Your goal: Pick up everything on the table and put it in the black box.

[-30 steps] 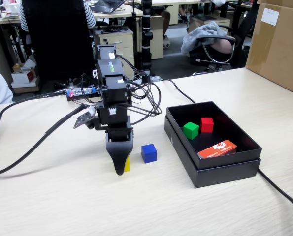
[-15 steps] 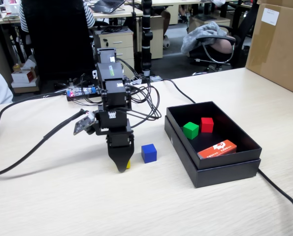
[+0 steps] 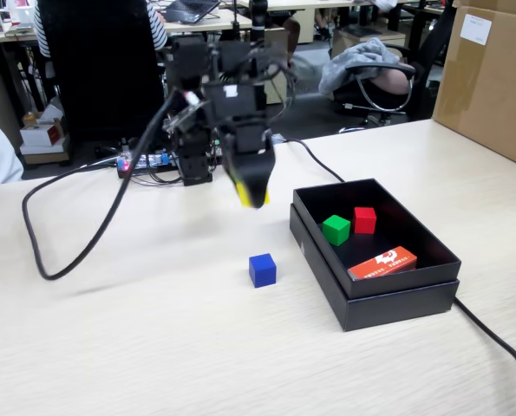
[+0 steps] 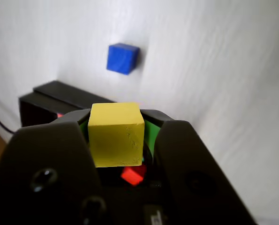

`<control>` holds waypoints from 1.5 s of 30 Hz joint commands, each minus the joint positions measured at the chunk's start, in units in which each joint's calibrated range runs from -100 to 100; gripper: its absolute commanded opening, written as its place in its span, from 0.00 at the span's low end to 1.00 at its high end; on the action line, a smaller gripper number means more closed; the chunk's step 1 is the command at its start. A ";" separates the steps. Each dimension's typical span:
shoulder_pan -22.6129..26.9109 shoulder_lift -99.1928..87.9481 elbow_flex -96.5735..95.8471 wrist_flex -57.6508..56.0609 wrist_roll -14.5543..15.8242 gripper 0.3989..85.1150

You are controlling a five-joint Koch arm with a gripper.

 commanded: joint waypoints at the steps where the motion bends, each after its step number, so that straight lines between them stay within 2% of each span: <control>1: 5.03 -9.63 0.42 0.11 1.51 0.01; 5: 9.82 -7.91 1.96 0.11 3.08 0.01; 9: 11.97 1.62 6.95 0.11 4.05 0.01; 15: 12.84 22.73 19.55 -0.06 4.84 0.01; 24: 13.97 35.24 23.72 -0.23 6.11 0.01; 26: 13.97 38.45 23.81 -1.10 6.35 0.16; 30: 14.11 39.25 22.72 -1.18 6.59 0.30; 37: 14.07 37.30 22.09 -1.18 6.94 0.34; 38: 14.07 35.58 21.27 -1.18 6.94 0.39; 41: 13.97 30.19 19.28 -1.18 7.18 0.45; 45: 12.89 18.02 17.10 -1.18 7.13 0.49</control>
